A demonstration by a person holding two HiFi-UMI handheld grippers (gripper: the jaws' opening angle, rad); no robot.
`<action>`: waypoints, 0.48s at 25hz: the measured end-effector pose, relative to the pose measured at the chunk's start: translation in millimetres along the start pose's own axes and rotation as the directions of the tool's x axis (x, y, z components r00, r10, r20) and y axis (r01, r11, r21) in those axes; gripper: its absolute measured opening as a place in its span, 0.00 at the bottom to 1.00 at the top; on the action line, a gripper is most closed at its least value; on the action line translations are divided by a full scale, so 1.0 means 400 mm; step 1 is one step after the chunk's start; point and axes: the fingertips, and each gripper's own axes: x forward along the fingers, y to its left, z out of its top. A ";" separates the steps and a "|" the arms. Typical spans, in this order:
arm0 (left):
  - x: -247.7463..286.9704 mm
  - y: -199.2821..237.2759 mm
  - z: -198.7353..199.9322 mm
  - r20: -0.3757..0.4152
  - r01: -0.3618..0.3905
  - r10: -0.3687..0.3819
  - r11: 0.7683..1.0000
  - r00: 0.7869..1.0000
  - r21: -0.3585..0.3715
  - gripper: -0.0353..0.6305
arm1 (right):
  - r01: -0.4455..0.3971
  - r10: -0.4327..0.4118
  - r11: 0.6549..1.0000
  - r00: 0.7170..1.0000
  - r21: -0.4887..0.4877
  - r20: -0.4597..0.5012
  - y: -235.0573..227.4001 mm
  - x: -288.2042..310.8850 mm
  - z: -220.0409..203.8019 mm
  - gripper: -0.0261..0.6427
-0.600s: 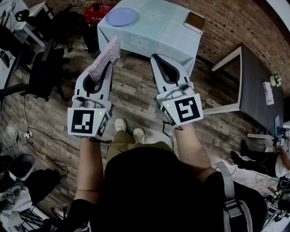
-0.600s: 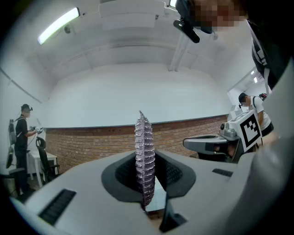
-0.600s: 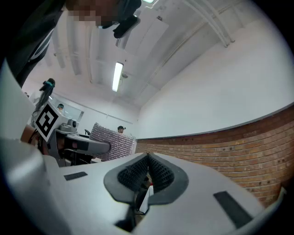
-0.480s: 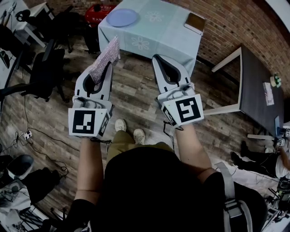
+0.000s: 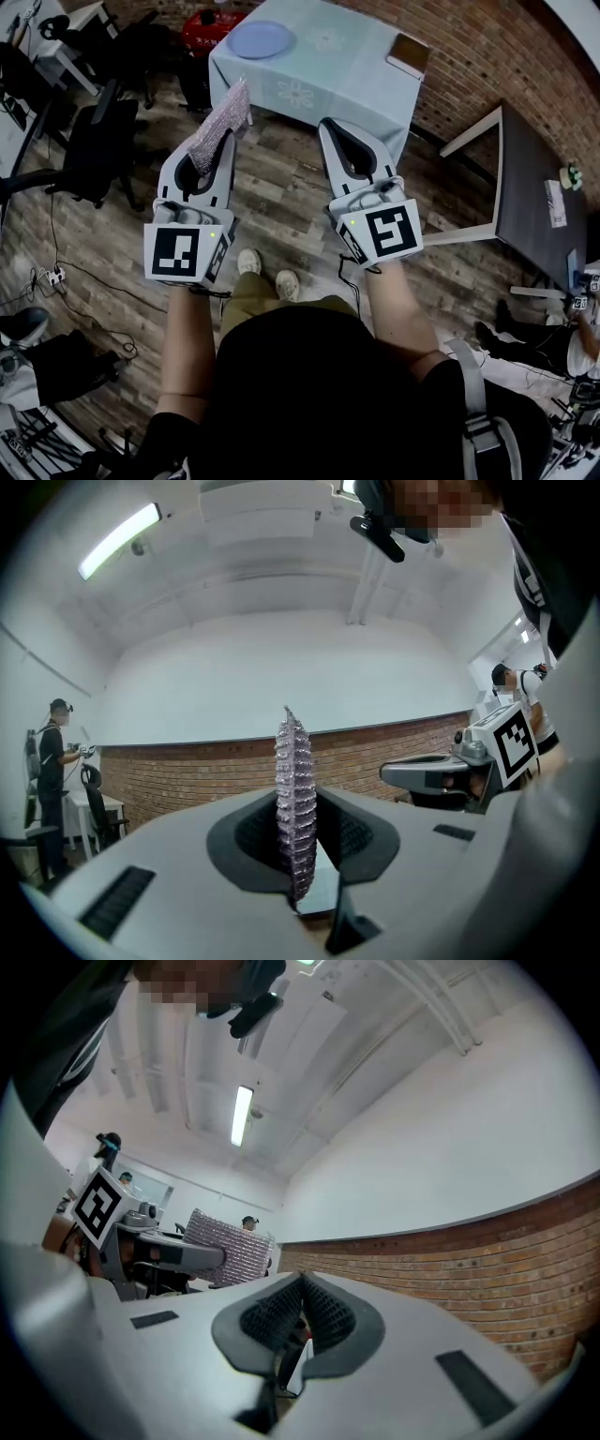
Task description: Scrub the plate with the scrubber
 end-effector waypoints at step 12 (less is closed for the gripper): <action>0.028 0.036 0.027 0.010 -0.004 0.004 1.000 1.000 0.010 0.17 | -0.054 0.053 0.998 0.998 0.030 0.034 0.004 0.055 0.015 0.09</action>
